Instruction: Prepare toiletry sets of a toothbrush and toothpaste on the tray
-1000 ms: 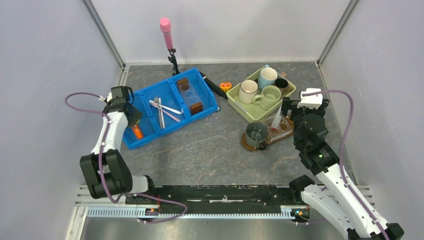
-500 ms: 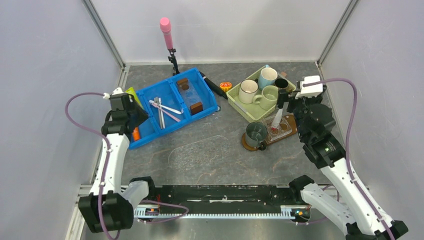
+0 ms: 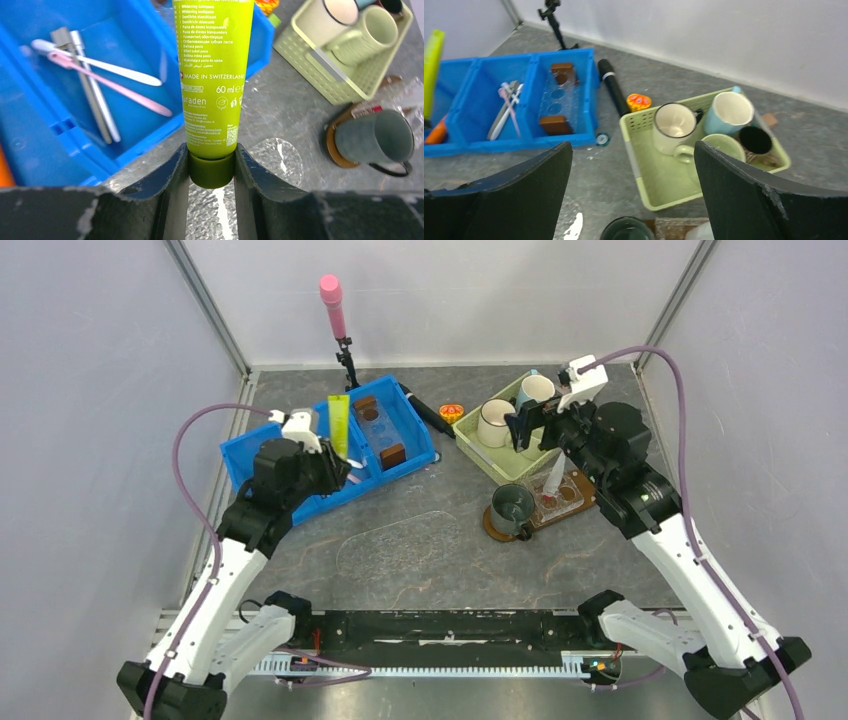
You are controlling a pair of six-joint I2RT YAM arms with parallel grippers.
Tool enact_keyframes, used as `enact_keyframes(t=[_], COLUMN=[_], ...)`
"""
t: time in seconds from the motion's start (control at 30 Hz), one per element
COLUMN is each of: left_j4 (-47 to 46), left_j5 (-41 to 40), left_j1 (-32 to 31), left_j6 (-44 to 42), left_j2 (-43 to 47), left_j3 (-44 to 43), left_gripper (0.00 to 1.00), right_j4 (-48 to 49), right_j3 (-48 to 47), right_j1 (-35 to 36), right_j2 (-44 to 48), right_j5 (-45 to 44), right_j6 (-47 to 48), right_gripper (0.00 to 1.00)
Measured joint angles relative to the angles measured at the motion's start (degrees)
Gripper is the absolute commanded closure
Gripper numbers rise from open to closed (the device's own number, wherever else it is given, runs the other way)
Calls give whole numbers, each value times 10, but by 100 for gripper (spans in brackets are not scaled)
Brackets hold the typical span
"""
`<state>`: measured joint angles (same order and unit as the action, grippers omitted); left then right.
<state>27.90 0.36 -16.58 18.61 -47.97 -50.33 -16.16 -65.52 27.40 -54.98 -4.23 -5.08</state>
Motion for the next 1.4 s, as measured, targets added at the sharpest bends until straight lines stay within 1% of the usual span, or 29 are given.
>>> enact_keyframes(t=[0.1,0.17,0.27,0.43,0.57,0.67,0.73,0.83,0.97,1.07,1.17,1.4], left_j4=[-8,-15,-29,-65,-94,-114,-122,-131,-141,-151,-158,-180], left_j5=[-4,-17,-31,-46,-53,-54,-54,-54,-54,-52,-47,-43], left_j1=[-51,-96,-162,-249,-304,-332,-345,-358,-366,-373,-375,-379], left_j6=[-10,-21,-33,-53,-74,-89,-98,-108,-115,-119,-119,-119], left_j2=[-1,-6,-20,-41,-62,-76,-85,-98,-105,-110,-114,-115], left_j3=[6,7,9,12,12,16,17,17,17,16,16,16], left_gripper=[96,96,96,96,95,95,95,95,95,94,95,94], right_j4=[-17,-25,-28,-23,3,19,24,24,23,24,28,36], right_j3=[-13,-20,-22,-21,-16,-13,-13,-11,-1,3,6,7], right_j1=[12,20,34,46,47,47,47,47,47,47,47,47], right_j2=[-19,-30,-40,-48,-51,-59,-68,-81,-88,-95,-103,-119], right_j5=[23,40,61,101,134,153,164,174,177,179,184,194], right_j6=[-26,-45,-74,-121,-165,-188,-199,-209,-216,-221,-225,-237], right_gripper=[2,2,2,2,3,5,6,10,17,26,39,54])
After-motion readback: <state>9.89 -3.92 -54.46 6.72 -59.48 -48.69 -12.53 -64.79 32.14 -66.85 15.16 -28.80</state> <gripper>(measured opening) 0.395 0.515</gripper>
